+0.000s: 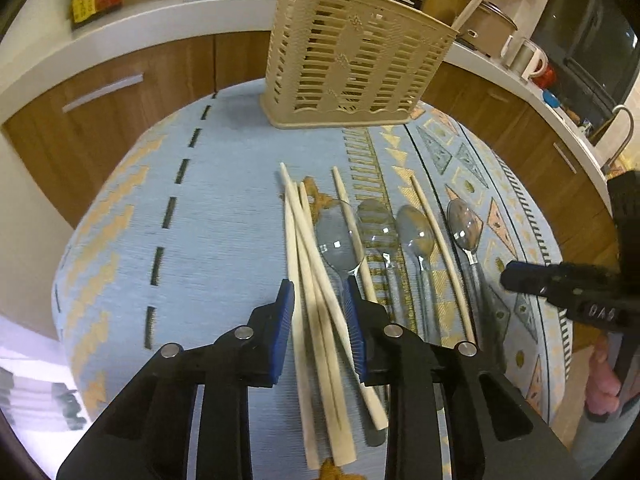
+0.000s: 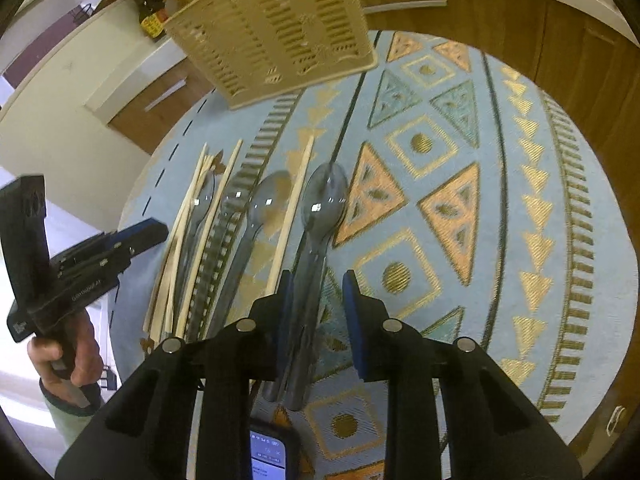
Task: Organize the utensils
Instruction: 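Grasp a single wooden chopstick with the left tool while the right tool grasps a clear spoon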
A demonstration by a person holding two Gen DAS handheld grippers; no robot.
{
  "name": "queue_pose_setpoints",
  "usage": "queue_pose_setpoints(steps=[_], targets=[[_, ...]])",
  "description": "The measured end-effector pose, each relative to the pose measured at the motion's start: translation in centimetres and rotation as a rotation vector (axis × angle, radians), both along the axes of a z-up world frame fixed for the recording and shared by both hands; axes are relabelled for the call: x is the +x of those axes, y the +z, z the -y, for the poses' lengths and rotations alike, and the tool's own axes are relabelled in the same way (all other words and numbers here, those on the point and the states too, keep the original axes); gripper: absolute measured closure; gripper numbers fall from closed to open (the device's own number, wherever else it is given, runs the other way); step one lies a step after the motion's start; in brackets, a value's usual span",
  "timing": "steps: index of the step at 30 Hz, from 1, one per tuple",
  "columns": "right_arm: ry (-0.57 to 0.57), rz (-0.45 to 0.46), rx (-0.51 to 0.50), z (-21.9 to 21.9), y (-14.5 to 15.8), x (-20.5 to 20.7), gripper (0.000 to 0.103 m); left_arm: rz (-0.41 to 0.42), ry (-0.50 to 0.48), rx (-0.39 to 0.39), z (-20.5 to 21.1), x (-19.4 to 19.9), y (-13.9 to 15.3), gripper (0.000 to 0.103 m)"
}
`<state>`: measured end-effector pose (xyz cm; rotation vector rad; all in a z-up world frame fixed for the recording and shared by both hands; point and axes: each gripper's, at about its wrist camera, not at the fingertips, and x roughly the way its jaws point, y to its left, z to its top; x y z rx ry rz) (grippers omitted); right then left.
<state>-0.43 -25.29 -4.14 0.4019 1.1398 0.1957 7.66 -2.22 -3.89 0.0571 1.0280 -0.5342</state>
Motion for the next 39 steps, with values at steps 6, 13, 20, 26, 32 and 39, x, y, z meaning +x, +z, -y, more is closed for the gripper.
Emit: queue_pose_setpoints(steps=[6,13,20,26,32,39], targets=[[0.04,-0.003,-0.05,-2.4,-0.1,0.7,0.08,-0.005,0.008,0.026,0.8,0.0,-0.3,0.079],[0.034,-0.039,-0.18,-3.8,-0.9,1.8,0.08,-0.013,0.004,0.015,0.7,0.0,-0.5,0.079],[0.028,-0.02,-0.13,-2.6,-0.4,1.5,0.101,-0.014,0.008,-0.002,0.3,0.3,-0.2,0.079],[0.006,0.012,-0.111,-1.1,0.3,0.6,0.101,-0.04,0.006,0.022,1.2,1.1,-0.5,0.079],[-0.023,0.016,-0.073,0.8,0.2,0.0,0.101,-0.023,0.012,0.144,3.4,1.6,-0.6,0.079],[-0.018,0.039,-0.018,1.8,0.6,-0.6,0.101,-0.004,0.022,0.198,3.4,1.5,-0.7,0.099]])
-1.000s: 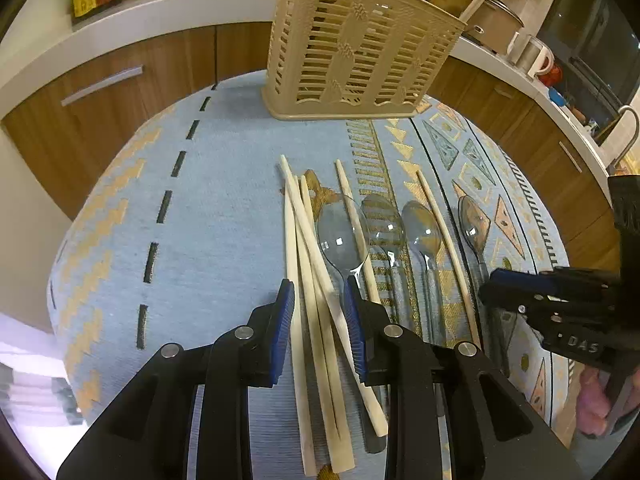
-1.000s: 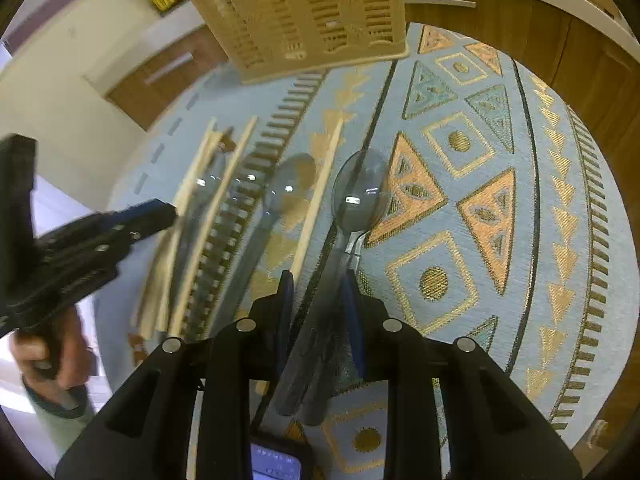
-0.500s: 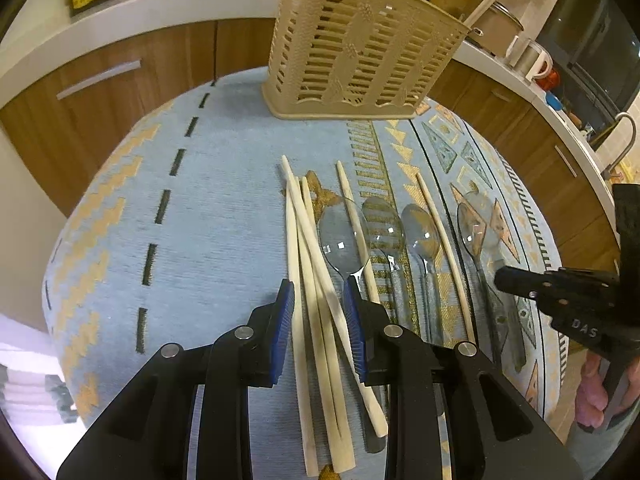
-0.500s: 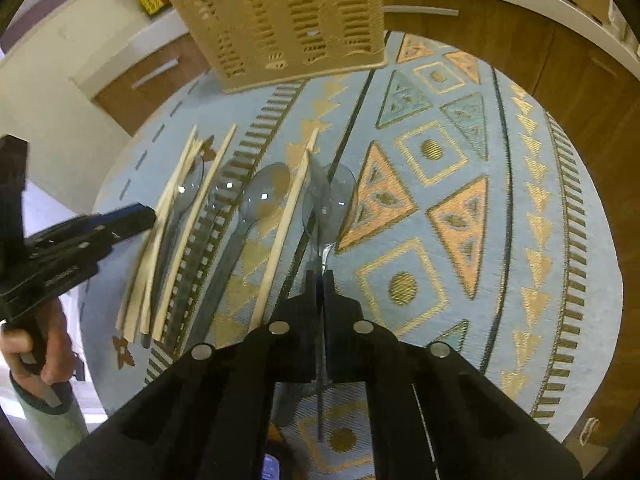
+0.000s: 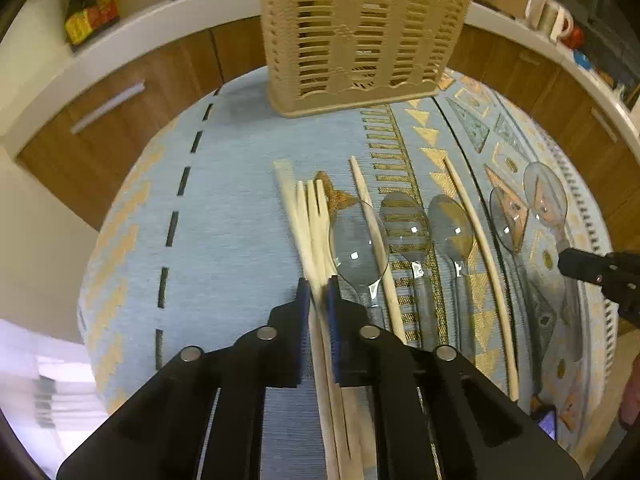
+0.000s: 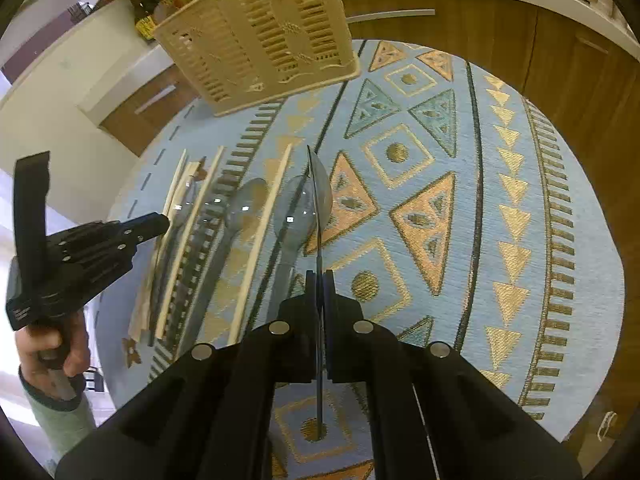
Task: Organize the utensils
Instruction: 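Grasp a single wooden chopstick with the left tool while the right tool grasps a clear spoon, then lift the chopstick with the left tool over the basket while the right tool carries the spoon there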
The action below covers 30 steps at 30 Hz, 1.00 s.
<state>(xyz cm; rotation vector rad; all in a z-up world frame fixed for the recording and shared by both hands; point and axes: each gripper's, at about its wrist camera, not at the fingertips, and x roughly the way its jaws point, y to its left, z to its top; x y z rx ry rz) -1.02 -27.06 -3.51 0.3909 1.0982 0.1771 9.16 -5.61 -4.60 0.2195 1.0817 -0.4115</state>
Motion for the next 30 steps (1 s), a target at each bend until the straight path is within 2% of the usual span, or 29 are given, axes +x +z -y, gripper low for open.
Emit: queue_pose_setpoints(steps=[6,10,15,18,22,23,24,25,27,30], targets=[[-0.005,-0.003,0.01,0.2,-0.3,-0.1,0.101,-0.062,0.027,-0.196,-3.2,0.8,0.1,0.099],[-0.016,-0.022,0.025,0.5,-0.9,0.0,0.101,-0.077,0.054,-0.239,-5.1,1.0,0.2,0.099],[-0.008,-0.066,0.03,0.9,-1.9,0.4,0.101,-0.058,0.124,-0.168,-6.9,1.1,-0.2,0.099],[-0.011,-0.097,0.035,1.3,-2.4,0.8,0.101,-0.063,0.123,-0.173,-7.5,1.2,-0.2,0.099],[-0.036,-0.114,0.071,2.7,-2.4,0.8,0.098,-0.045,0.101,-0.127,-6.9,1.1,0.0,0.098],[-0.047,-0.113,0.064,3.1,-2.3,0.8,0.096,-0.037,0.099,-0.118,-6.9,1.0,0.0,0.098],[-0.056,-0.112,0.056,3.4,-2.2,0.7,0.089,-0.032,0.097,-0.109,-6.8,1.0,0.1,0.095],[-0.06,-0.108,0.048,3.6,-2.1,0.6,0.076,-0.029,0.093,-0.102,-6.6,1.0,0.1,0.091],[-0.062,-0.086,0.029,3.8,-1.6,0.4,0.063,-0.022,0.086,-0.093,-6.7,0.9,0.2,0.086],[-0.043,-0.078,0.002,3.4,-1.1,0.7,0.063,-0.023,0.076,-0.079,-6.3,1.1,0.3,0.085]])
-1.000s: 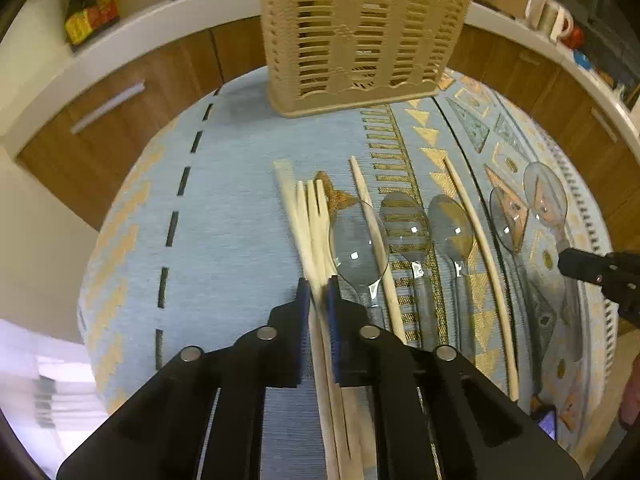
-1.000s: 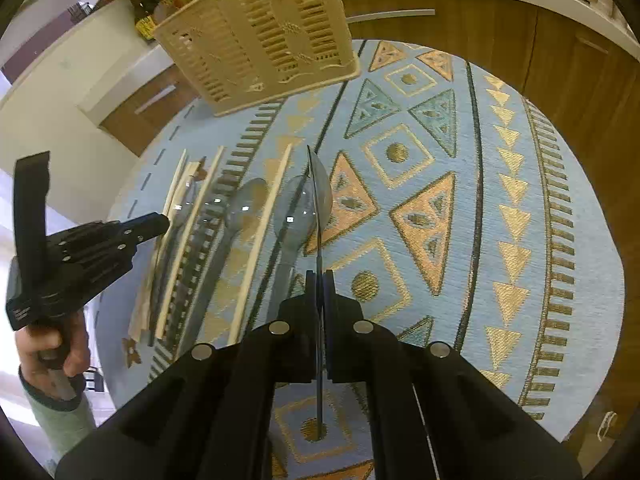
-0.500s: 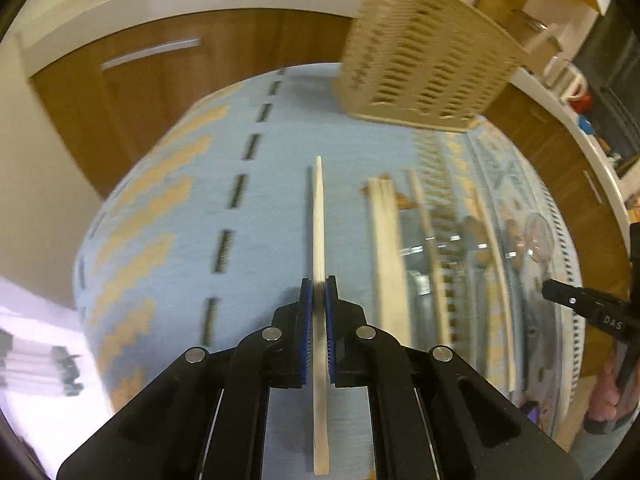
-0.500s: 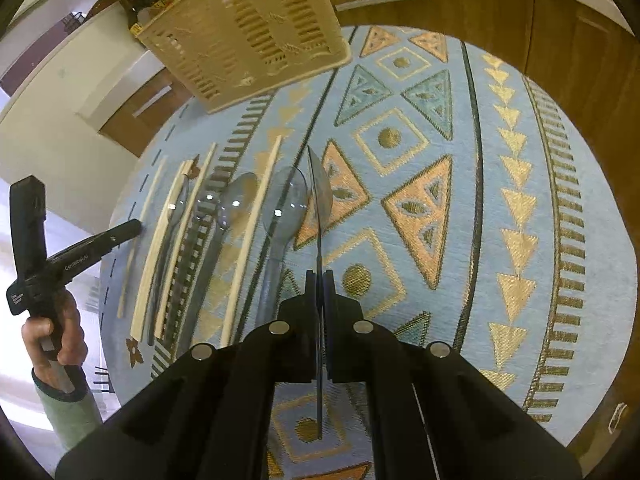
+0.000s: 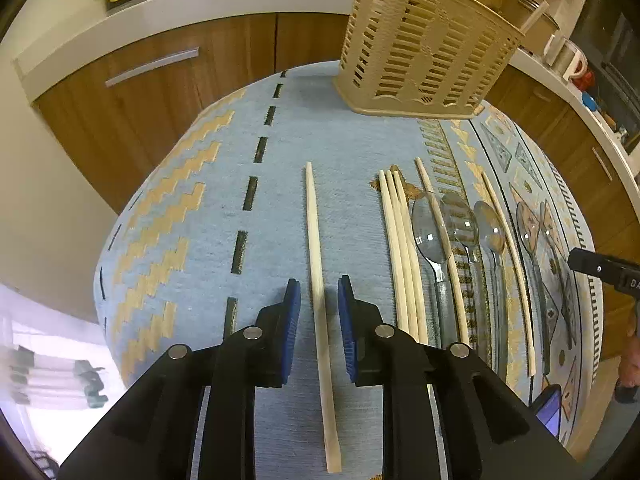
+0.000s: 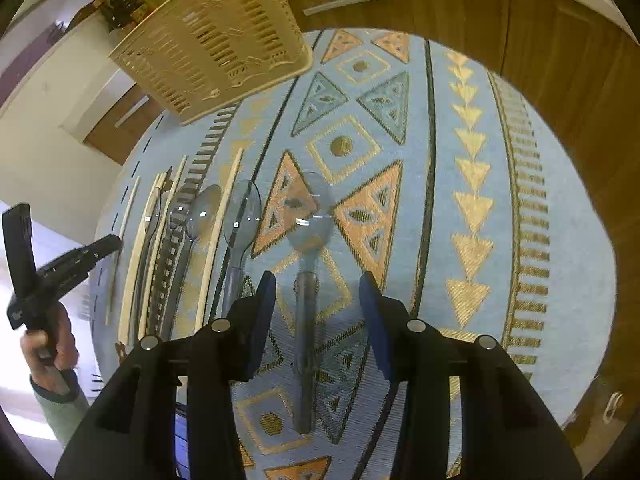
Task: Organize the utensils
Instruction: 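Lift the chopstick with the left tool over the basket while the right tool carries the spoon there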
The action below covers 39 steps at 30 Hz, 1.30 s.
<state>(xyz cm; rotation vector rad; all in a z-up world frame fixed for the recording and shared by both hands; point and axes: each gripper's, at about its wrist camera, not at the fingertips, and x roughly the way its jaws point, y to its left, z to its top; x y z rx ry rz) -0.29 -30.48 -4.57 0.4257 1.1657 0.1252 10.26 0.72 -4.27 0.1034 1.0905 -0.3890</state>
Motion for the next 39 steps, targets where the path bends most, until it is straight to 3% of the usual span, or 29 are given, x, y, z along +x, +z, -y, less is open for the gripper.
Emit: queue_pose_setpoints(steps=[8,12,15,17,23,33,39], targets=[[0.05,-0.058,-0.149,-2.4,-0.1,2.2,0.065,-0.004,-0.063,0.184,3.1,1.1,-0.3,0.085],[0.075,-0.096,-0.205,-3.4,-0.8,2.7,0.074,0.009,-0.093,0.236,4.2,0.9,-0.2,0.098],[0.102,-0.099,-0.283,-4.4,-0.8,2.8,0.091,0.038,-0.096,0.269,4.6,0.5,-0.3,0.099],[0.117,-0.1,-0.282,-4.6,-0.7,2.7,0.092,0.051,-0.086,0.266,4.7,0.1,-0.2,0.099],[0.131,-0.025,-0.242,-4.6,0.8,1.6,0.093,0.112,-0.066,0.131,3.7,-1.1,2.1,0.099],[0.169,0.248,-0.168,-4.8,8.1,0.1,0.093,0.304,-0.071,-0.105,4.0,-3.7,10.2,0.099],[0.158,0.396,-0.111,-4.2,11.9,0.9,0.093,0.399,-0.076,-0.271,4.4,-3.0,14.3,0.099]])
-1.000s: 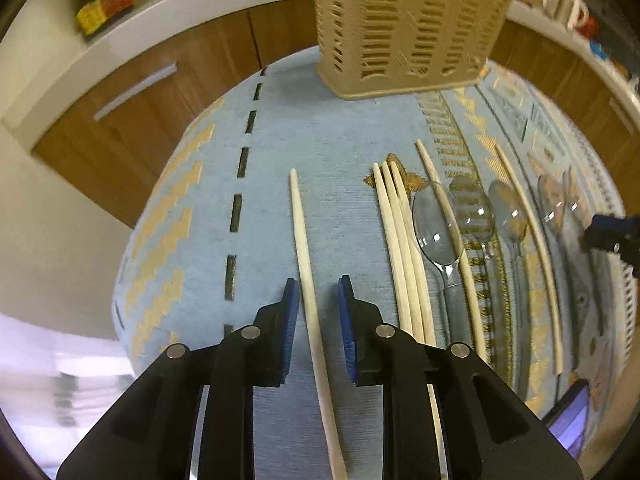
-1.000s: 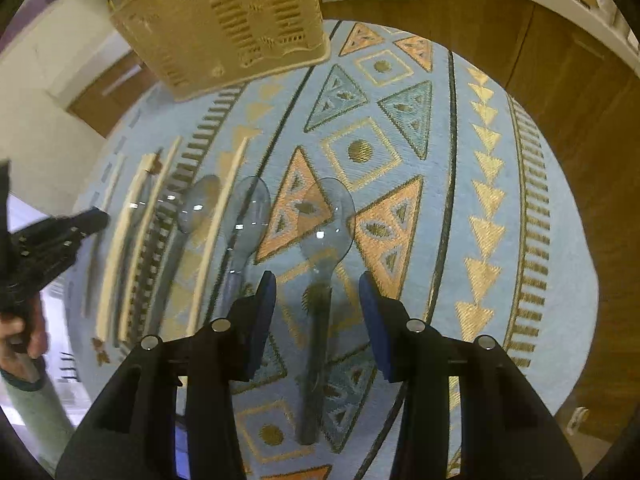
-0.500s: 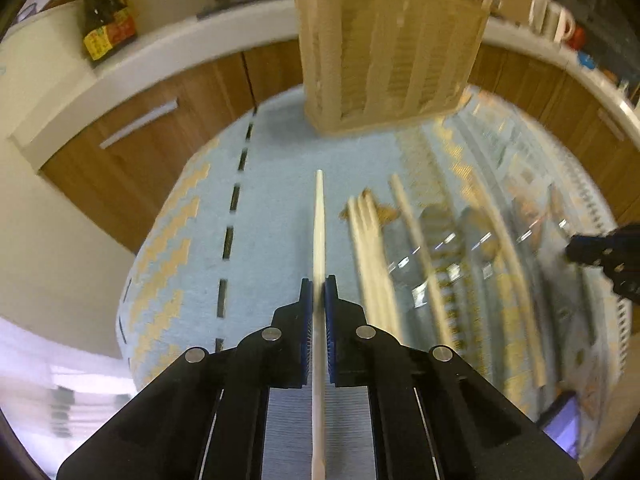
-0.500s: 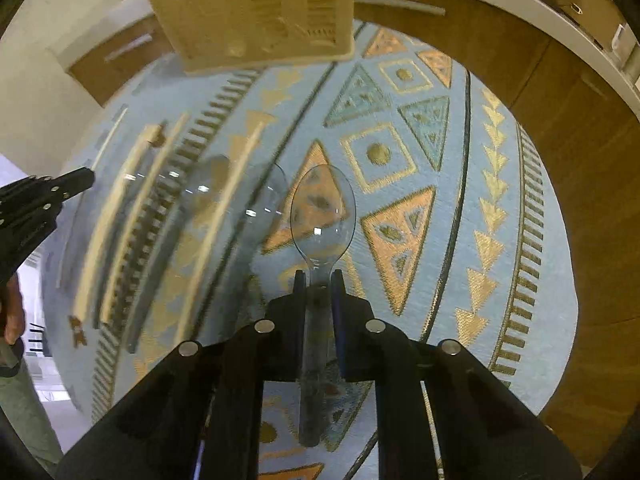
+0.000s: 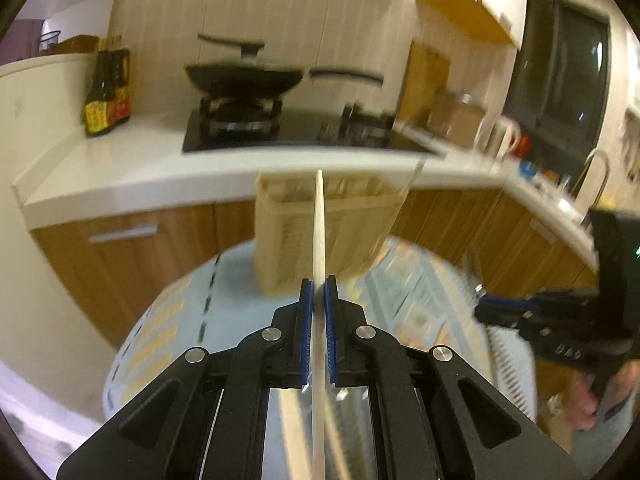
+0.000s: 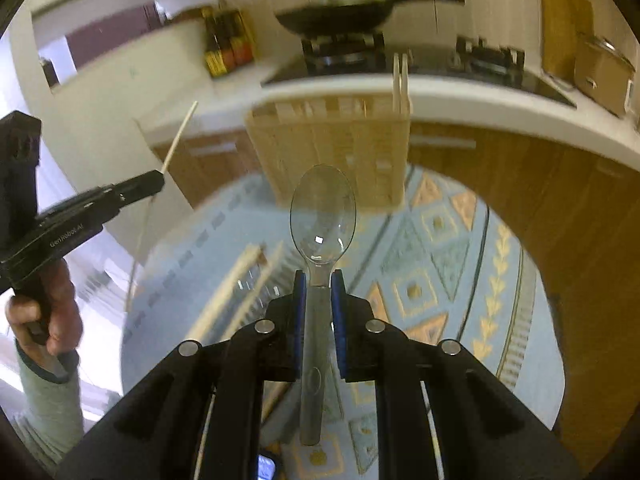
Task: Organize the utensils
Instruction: 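Lift the chopstick with the left tool over the basket while the right tool carries the spoon there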
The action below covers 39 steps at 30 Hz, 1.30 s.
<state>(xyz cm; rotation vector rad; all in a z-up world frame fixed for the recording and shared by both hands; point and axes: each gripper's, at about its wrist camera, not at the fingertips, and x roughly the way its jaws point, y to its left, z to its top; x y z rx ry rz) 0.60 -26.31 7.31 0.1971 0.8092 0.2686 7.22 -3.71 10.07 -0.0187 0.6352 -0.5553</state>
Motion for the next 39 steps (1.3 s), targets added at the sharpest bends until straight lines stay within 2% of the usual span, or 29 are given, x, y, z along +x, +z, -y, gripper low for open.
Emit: queue_pose_setpoints(steps=[3,6,12,17,21,27,36,39], targets=[[-0.006,0.075,0.016,0.4,2.2,0.5,0.093,0.045,-0.015,-0.093,0.2,0.8,2.0,0.099],[-0.023,0.154,0.044,1.2,3.9,2.0,0.093,0.092,-0.007,-0.147,0.5,2.5,3.3,0.099],[-0.102,0.318,0.096,3.1,6.8,6.3,0.093,0.167,0.013,-0.229,1.8,6.2,4.9,0.099],[-0.168,0.403,0.117,3.9,8.3,10.2,0.093,0.228,0.063,-0.286,2.4,10.3,6.2,0.099],[-0.231,0.44,0.118,4.5,8.3,13.6,0.093,0.28,0.123,-0.3,2.7,13.0,6.3,0.099],[-0.313,0.435,0.063,4.4,6.0,17.1,0.093,0.301,0.157,-0.279,3.4,15.7,4.2,0.099],[-0.361,0.449,-0.059,2.9,3.3,18.5,0.093,0.347,0.173,-0.223,4.2,16.5,1.2,0.099],[-0.359,0.45,-0.076,2.8,3.0,18.4,0.092,0.334,0.158,-0.221,4.1,16.4,0.5,0.099]])
